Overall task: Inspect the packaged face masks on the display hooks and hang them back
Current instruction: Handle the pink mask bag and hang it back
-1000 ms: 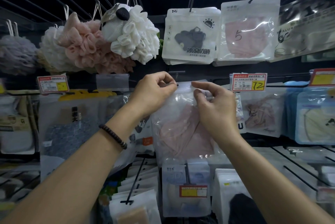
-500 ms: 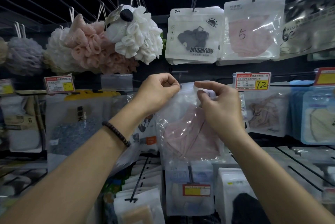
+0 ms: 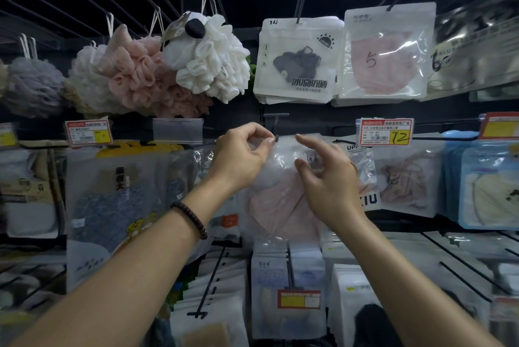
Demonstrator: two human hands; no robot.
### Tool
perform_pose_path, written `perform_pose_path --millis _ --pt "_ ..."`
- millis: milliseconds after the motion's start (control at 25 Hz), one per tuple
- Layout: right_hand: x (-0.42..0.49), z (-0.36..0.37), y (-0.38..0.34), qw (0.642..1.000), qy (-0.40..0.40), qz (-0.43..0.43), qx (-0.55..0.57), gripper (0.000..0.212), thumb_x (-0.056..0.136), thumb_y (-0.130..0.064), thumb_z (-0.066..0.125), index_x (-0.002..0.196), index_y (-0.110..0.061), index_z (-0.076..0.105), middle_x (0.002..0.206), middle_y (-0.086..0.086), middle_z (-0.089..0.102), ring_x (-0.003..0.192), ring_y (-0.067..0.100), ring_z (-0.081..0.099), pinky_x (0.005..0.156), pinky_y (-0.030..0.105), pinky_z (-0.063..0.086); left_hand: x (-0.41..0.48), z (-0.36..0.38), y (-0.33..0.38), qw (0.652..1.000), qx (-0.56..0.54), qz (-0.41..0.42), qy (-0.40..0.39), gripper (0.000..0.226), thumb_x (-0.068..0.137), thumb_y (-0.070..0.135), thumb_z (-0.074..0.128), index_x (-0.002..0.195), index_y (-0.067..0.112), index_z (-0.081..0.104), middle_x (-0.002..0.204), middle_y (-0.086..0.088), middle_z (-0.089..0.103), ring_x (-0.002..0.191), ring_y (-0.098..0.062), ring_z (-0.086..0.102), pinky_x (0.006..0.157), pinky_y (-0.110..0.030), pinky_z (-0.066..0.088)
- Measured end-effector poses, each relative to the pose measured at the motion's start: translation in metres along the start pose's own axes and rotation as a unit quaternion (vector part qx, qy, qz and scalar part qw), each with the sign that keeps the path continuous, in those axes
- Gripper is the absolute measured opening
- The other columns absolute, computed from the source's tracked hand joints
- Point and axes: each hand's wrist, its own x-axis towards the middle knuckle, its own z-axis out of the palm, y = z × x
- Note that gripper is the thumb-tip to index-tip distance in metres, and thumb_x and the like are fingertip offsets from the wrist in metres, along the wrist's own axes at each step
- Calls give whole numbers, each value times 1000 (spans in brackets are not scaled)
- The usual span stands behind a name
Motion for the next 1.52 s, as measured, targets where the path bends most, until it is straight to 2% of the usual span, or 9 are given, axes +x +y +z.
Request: perform_pose_path --millis 240,440,560,680,960,1120,1280,1360,1520 --pt "-5 1 14 997 -25 24 -63 52 96 -23 77 144 -35 62 135 0 40 120 21 55 110 44 51 -1 14 -13 997 47 14 54 5 95 37 74 98 33 74 100 10 66 85 0 59 67 -14 40" --pt "-26 16 18 965 -33 -36 -258 66 93 -25 75 155 -21 50 168 21 19 154 44 24 121 63 35 -11 14 -24 996 70 -31 38 37 94 36 77 126 28 60 123 8 56 107 -11 56 85 -27 49" --pt "-41 31 11 949 -57 -75 -301 66 95 -31 62 158 -18 46 173 27 13 162 45 8 127 62 19 -23 8 -37 995 64 -54 51 56 88 35 83 133 27 51 120 6 57 101 -14 61 82 -31 54" --pt "-52 44 1 945 -95 -55 -309 69 93 -44 45 157 -18 47 173 27 16 160 47 11 123 64 20 -39 -1 -55 995 64 -82 15 66 83 32 88 135 29 48 111 6 63 91 -16 67 78 -35 60" --pt "-76 73 -29 959 -143 -91 -225 37 93 -29 71 128 -21 67 135 6 57 126 29 50 99 44 45 -88 -76 -104 985 105 -44 -129 20 89 28 84 100 35 69 99 16 65 87 -2 65 75 -23 54" --pt "-93 96 -38 967 -239 -23 -87 25 97 -16 64 117 -23 76 113 -3 74 105 18 69 86 24 52 -109 -120 -144 962 172 -77 -195 28 87 31 86 103 43 67 112 20 61 102 1 62 89 -21 53" --pt "-119 128 -38 956 -284 65 -42 39 101 -12 60 138 -20 68 135 -2 67 126 16 63 100 19 50 -125 -130 -175 936 204 -100 -270 59 84 55 83 136 42 60 131 21 52 124 -3 50 97 -24 42" --pt "-133 143 -37 953 -285 89 -41 47 103 -17 61 150 -21 57 150 -3 53 140 18 52 115 27 42 -128 -132 -190 935 179 -125 -278 64 83 63 80 140 43 58 134 22 57 124 -3 56 102 -27 48" --pt "-148 162 -38 954 -279 107 -40 53 103 -24 62 155 -24 50 158 -6 44 146 19 43 115 27 35 -128 -132 -210 939 136 -135 -284 55 87 55 80 138 42 63 135 22 63 127 -3 60 109 -27 50"
